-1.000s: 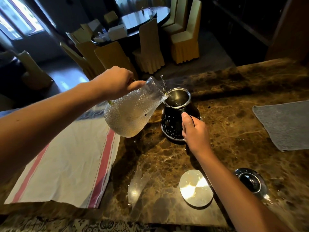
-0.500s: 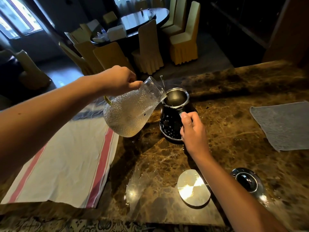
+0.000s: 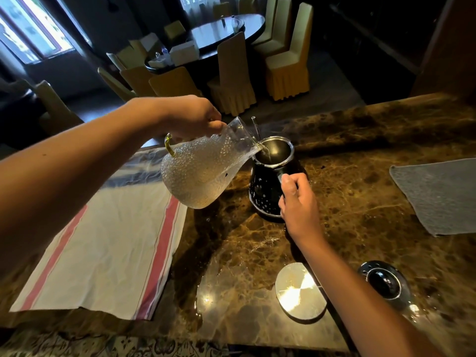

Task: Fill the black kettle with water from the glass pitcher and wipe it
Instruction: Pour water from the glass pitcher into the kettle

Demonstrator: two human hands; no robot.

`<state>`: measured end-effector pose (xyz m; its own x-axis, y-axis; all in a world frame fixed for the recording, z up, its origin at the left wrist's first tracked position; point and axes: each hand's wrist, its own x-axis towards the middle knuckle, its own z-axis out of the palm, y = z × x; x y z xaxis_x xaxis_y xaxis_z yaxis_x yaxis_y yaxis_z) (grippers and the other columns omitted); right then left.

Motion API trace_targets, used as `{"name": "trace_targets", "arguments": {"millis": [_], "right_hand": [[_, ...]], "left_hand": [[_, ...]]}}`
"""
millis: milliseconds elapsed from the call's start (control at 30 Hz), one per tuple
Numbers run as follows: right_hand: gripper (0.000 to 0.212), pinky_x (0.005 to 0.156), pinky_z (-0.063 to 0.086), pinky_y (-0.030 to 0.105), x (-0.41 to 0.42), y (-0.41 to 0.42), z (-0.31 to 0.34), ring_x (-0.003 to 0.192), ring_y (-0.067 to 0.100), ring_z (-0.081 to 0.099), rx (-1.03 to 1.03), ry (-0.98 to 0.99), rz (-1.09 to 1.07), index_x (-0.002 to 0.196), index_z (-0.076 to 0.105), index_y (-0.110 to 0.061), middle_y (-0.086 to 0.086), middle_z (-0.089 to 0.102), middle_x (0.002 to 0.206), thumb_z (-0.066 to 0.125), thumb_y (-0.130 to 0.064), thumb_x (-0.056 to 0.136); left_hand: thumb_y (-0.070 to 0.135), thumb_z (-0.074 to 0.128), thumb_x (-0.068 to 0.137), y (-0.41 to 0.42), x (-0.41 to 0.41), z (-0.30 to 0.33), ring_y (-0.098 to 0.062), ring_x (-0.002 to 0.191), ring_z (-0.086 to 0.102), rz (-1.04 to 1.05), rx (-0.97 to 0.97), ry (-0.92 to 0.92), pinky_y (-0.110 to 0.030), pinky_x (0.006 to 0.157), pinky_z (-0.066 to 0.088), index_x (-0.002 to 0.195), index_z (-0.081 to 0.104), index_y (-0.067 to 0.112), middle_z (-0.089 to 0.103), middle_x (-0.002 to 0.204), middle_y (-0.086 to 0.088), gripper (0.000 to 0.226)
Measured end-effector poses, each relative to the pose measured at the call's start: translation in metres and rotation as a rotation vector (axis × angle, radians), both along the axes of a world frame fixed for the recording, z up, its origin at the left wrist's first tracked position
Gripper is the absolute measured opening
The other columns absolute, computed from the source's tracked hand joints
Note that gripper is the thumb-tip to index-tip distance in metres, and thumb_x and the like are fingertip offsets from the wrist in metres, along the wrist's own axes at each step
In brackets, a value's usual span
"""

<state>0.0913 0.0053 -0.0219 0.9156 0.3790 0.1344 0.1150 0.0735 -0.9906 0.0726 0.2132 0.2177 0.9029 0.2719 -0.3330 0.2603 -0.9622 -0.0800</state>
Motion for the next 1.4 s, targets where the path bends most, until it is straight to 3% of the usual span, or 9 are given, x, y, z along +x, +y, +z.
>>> {"name": "trace_targets", "arguments": {"millis": [133,267,400,600,867,1033,1400], "right_hand": [[0.044,0.051,0.033,0.031,0.001,0.000,0.001,0.053,0.006,0.042,0.001,0.000,0.003,0.089,0.050,-0.021,-0.015,0.045,0.061,0.044,-0.064,0.097],[0.041,0.050,0.034,0.031,0.001,0.001,0.002,0.054,0.007,0.042,-0.002,-0.017,0.004,0.089,0.051,-0.018,-0.014,0.045,0.062,0.045,-0.057,0.101],[0.036,0.050,0.035,0.030,0.001,-0.001,0.002,0.055,0.008,0.044,-0.017,-0.023,0.003,0.092,0.052,-0.013,-0.008,0.046,0.066,0.045,-0.045,0.107],[0.048,0.049,0.032,0.030,0.001,-0.001,0.001,0.054,0.009,0.041,0.007,-0.022,0.012,0.090,0.050,-0.015,-0.011,0.044,0.064,0.044,-0.062,0.099],[0.051,0.052,0.032,0.028,0.001,-0.001,0.001,0.054,0.009,0.041,0.016,-0.014,0.014,0.083,0.049,-0.016,-0.012,0.043,0.061,0.042,-0.065,0.096],[0.062,0.051,0.030,0.027,0.001,-0.001,0.001,0.051,0.009,0.038,0.037,-0.011,0.030,0.082,0.048,-0.007,-0.009,0.040,0.059,0.041,-0.067,0.095],[0.050,0.050,0.028,0.027,0.003,0.000,0.001,0.047,0.006,0.035,0.050,0.056,0.074,0.072,0.046,-0.022,-0.012,0.038,0.056,0.042,-0.067,0.094]], "left_hand": [[0.047,0.045,0.107,-0.003,0.005,0.006,-0.030,0.077,0.073,-0.002,0.052,0.057,-0.039,0.064,0.061,0.107,0.069,0.017,0.073,0.094,-0.008,0.039],[0.044,0.045,0.108,-0.007,0.010,0.010,-0.035,0.078,0.073,-0.014,0.087,0.085,-0.047,0.076,0.063,0.104,0.068,0.015,0.070,0.084,-0.008,0.038],[0.045,0.044,0.108,-0.008,0.014,0.010,-0.036,0.083,0.074,-0.006,0.101,0.103,-0.048,0.080,0.064,0.108,0.068,0.014,0.072,0.094,-0.011,0.040],[0.044,0.043,0.109,-0.008,0.015,0.009,-0.034,0.084,0.074,-0.008,0.113,0.112,-0.051,0.082,0.063,0.118,0.068,0.014,0.072,0.101,-0.011,0.040],[0.044,0.042,0.109,-0.014,0.017,0.006,-0.036,0.095,0.075,-0.064,0.202,0.116,-0.052,0.090,0.061,0.129,0.066,0.015,0.075,0.108,-0.010,0.042],[0.041,0.043,0.109,-0.014,0.020,0.006,-0.035,0.093,0.076,-0.075,0.213,0.114,-0.052,0.089,0.061,0.132,0.065,0.017,0.075,0.106,-0.008,0.040],[0.039,0.042,0.109,-0.022,0.023,0.007,-0.037,0.099,0.074,-0.111,0.275,0.127,-0.050,0.093,0.059,0.133,0.065,0.015,0.075,0.113,-0.012,0.041]]}}
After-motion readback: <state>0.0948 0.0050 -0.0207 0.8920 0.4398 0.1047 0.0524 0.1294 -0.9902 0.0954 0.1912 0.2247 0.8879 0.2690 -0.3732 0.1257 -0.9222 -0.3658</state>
